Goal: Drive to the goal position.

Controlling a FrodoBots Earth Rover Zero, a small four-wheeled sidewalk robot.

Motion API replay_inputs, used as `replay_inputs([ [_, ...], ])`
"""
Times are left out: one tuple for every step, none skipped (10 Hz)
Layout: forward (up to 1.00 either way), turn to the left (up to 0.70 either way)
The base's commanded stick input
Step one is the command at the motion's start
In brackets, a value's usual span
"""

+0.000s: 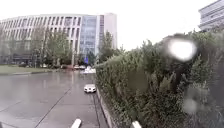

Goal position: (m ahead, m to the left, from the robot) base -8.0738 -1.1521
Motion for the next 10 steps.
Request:
replay_inputs([
  [0.04,0.00],
  [0.04,0.00],
  [0.04,0.00],
  [0.04,0.00],
  [0.04,0.00],
  [0.04,0.00],
  [0.04,0.00],
  [0.04,0.00],
  [0.04,0.00],
  [0.04,0.00],
])
